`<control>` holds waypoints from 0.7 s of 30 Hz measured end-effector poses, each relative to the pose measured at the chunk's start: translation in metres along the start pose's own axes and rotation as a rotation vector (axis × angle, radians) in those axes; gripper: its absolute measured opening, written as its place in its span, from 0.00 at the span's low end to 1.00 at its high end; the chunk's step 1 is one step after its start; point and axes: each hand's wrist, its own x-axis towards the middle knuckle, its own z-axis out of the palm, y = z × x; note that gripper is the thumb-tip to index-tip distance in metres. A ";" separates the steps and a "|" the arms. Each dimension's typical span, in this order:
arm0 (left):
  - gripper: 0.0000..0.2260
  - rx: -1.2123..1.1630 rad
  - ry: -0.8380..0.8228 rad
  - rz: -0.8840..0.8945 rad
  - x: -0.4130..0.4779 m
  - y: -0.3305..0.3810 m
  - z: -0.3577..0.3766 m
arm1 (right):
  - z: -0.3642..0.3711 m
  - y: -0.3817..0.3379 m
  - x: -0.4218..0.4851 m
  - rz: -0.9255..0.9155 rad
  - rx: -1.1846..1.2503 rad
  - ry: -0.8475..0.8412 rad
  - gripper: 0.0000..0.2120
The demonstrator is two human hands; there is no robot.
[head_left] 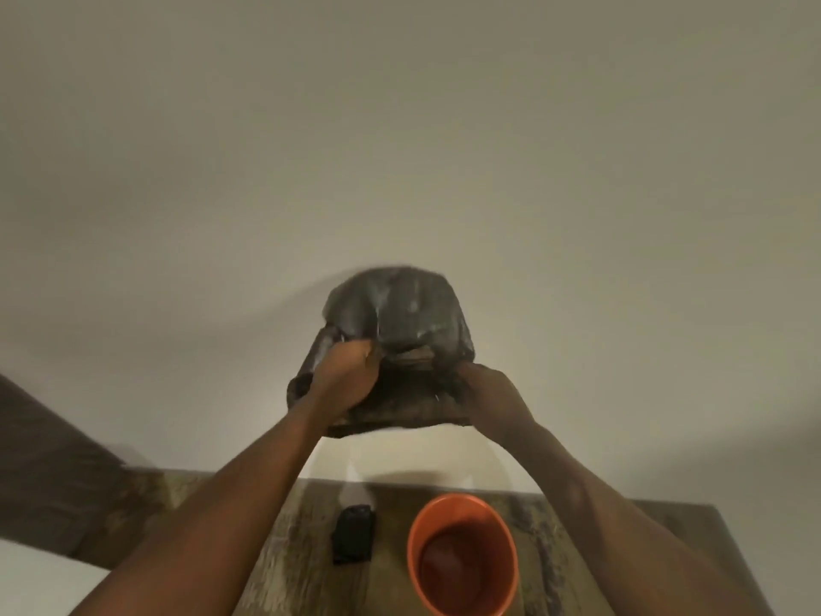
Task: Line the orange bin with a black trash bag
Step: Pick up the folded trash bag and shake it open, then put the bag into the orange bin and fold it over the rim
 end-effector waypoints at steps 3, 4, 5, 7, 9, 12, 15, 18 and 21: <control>0.15 -0.288 0.101 -0.240 0.003 -0.010 -0.002 | -0.005 0.006 0.007 0.368 0.687 0.259 0.10; 0.15 -0.420 0.191 -0.328 0.007 -0.006 -0.012 | -0.015 0.006 0.010 0.490 1.005 0.356 0.09; 0.16 -0.523 0.231 -0.381 0.012 -0.005 -0.019 | -0.027 0.006 0.013 0.572 1.208 0.393 0.09; 0.18 -0.607 0.143 -0.449 0.019 -0.003 -0.027 | -0.039 0.007 0.017 0.633 1.362 0.357 0.12; 0.19 -0.564 -0.006 -0.537 0.014 -0.007 -0.027 | -0.038 0.009 0.013 0.633 1.512 0.214 0.12; 0.19 -0.588 -0.006 -0.574 0.005 -0.024 -0.021 | -0.030 0.021 0.007 0.806 1.613 0.246 0.12; 0.19 -0.552 -0.047 -0.602 -0.003 -0.031 -0.011 | -0.027 0.041 0.004 0.940 1.608 0.348 0.06; 0.16 -0.662 -0.056 -0.642 -0.012 -0.026 0.001 | -0.021 0.057 -0.006 0.932 1.586 0.436 0.15; 0.15 -0.829 -0.123 -0.635 -0.021 -0.002 0.015 | 0.014 0.052 -0.029 0.987 1.218 0.220 0.48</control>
